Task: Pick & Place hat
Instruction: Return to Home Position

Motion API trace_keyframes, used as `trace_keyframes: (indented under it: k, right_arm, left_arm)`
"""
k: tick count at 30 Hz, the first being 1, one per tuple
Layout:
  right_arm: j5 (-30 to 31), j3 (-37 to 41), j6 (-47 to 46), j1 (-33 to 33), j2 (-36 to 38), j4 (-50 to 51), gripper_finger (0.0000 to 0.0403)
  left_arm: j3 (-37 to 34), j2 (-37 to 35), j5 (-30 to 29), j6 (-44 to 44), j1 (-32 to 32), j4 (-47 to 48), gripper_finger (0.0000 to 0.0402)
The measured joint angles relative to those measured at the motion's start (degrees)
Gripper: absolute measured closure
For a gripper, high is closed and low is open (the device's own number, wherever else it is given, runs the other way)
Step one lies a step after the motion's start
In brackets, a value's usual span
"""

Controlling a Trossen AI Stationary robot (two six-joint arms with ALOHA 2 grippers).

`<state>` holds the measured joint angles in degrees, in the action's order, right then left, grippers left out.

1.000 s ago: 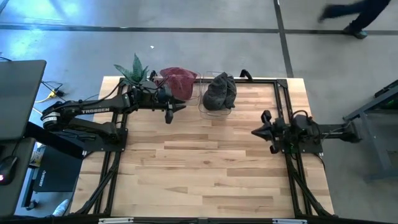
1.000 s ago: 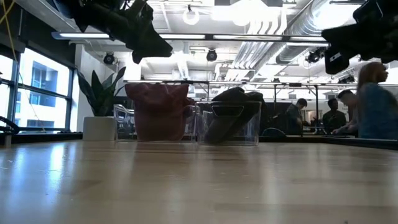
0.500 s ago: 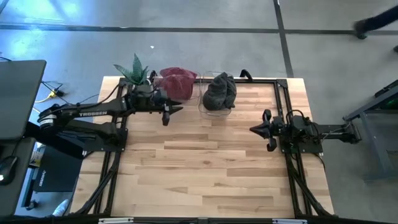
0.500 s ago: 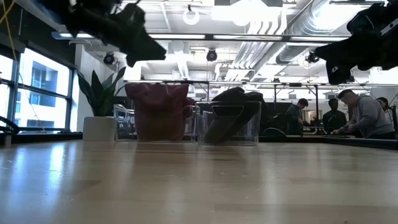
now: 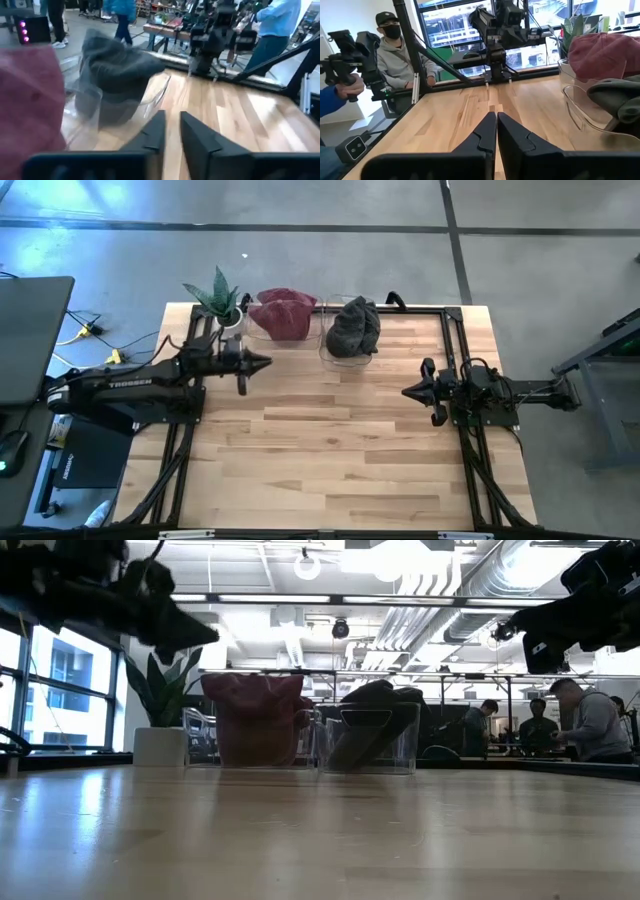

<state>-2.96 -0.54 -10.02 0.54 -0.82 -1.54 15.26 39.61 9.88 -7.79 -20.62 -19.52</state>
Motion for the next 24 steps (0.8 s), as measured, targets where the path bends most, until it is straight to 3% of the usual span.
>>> trace_keyframes:
  k: [3, 10, 17, 20, 24]
  right_arm:
    - [-0.1, 0.0, 0.0, 0.0, 0.0, 0.0, 0.0392]
    - [-0.2, 0.0, 0.0, 0.0, 0.0, 0.0, 0.0391]
    - [-0.2, 0.0, 0.0, 0.0, 0.0, 0.0, 0.0391]
    - [-0.2, 0.0, 0.0, 0.0, 0.0, 0.0, 0.0391]
    - [-0.4, 0.0, 0.0, 0.0, 0.0, 0.0, 0.0391]
  left_arm:
    - [-3.0, -2.8, 1.2, 0.0, 0.0, -0.2, 0.0391]
    - [-10.0, -15.4, 3.7, -1.0, 0.0, -3.4, 0.0399]
    - [-14.0, -32.2, 0.9, -3.0, 0.0, 4.1, 0.0401]
    - [-14.3, -39.1, -1.0, -2.3, 0.0, 11.4, 0.0401]
    - [-14.4, -39.2, -2.9, -0.5, 0.2, 15.4, 0.0401]
